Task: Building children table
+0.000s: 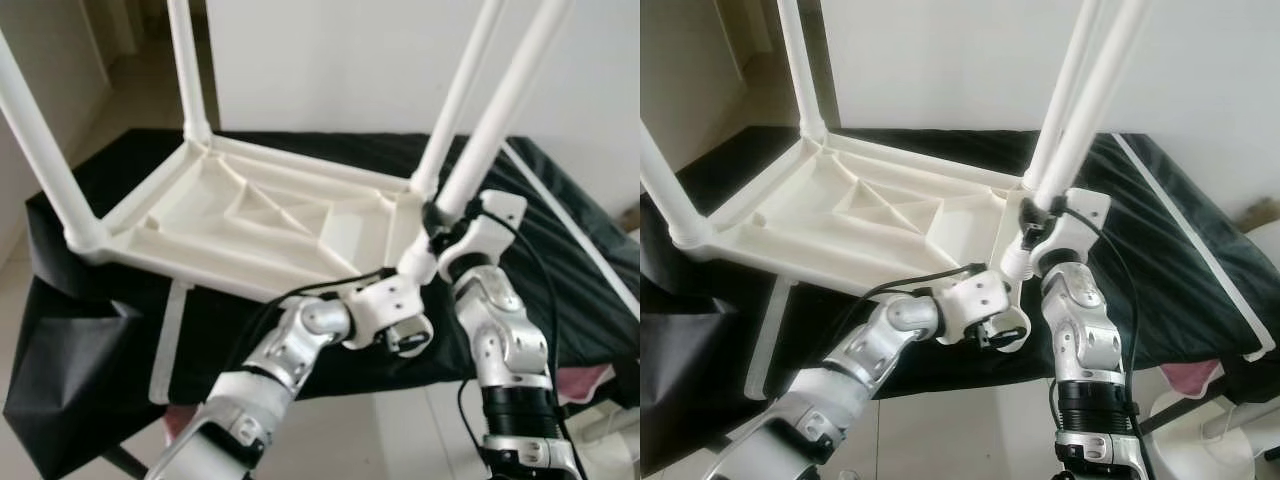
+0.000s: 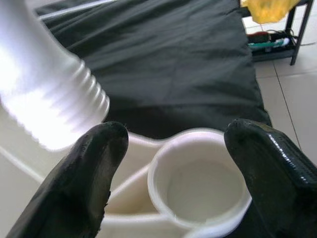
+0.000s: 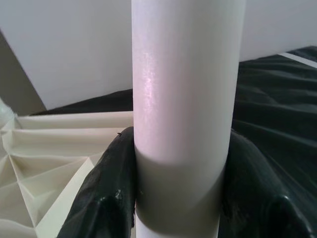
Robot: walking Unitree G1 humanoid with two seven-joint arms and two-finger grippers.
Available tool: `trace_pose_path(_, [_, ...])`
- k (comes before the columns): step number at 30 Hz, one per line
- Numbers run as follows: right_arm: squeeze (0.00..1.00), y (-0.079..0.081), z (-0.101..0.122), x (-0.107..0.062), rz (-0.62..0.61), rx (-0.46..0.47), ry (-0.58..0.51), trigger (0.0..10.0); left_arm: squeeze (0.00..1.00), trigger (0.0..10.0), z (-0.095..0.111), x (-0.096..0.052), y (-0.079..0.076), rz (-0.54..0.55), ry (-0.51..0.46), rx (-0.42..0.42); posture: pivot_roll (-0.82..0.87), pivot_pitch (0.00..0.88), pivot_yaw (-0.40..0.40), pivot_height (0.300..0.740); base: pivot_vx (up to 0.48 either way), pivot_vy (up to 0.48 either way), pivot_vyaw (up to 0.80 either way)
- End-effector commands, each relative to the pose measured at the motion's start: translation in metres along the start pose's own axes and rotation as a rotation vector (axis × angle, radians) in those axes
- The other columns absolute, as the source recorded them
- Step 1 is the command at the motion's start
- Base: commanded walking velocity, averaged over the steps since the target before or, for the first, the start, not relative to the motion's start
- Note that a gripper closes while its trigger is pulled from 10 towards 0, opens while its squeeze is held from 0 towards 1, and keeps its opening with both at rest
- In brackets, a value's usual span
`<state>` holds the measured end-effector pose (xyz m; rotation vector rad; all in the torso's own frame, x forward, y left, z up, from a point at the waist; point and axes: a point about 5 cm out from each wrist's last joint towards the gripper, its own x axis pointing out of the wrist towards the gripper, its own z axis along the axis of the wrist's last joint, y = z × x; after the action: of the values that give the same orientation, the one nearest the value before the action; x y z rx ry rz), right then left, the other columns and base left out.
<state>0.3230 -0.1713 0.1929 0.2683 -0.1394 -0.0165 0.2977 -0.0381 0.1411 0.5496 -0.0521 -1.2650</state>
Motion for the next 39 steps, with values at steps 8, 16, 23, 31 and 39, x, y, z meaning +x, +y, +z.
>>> trace_pose_path(8, [0.00, -0.013, 0.006, -0.006, -0.042, 0.007, -0.005, 10.0, 0.00, 10.0, 0.019, -0.008, 0.008, 0.077, -0.171, -0.169, 0.00, 0.000, -0.028, 0.740, 0.000, 0.000, 0.00])
trace_pose_path(16, [0.00, -0.002, 0.010, -0.009, 0.060, -0.020, -0.037, 10.0, 0.00, 10.0, -0.004, -0.026, -0.002, -0.034, -0.105, -0.227, 0.01, 0.000, -0.031, 0.740, 0.000, 0.000, 0.00])
trace_pose_path(23, [0.00, 0.005, 0.016, -0.010, 0.105, -0.022, -0.072, 10.0, 0.00, 10.0, -0.025, -0.034, -0.006, -0.044, 0.000, -0.204, 0.02, 0.000, -0.042, 0.740, 0.000, 0.000, 0.00])
trace_pose_path(31, [0.00, 0.008, 0.017, -0.010, 0.133, -0.031, -0.079, 10.0, 0.00, 10.0, -0.043, -0.035, -0.002, 0.014, 0.142, -0.171, 0.02, 0.000, -0.051, 0.740, 0.000, 0.000, 0.00])
trace_pose_path(39, [0.00, 0.007, 0.016, -0.012, 0.127, -0.051, -0.077, 10.0, 0.00, 10.0, -0.045, -0.029, 0.009, 0.099, 0.209, -0.125, 0.02, 0.000, -0.050, 0.740, 0.000, 0.000, 0.00])
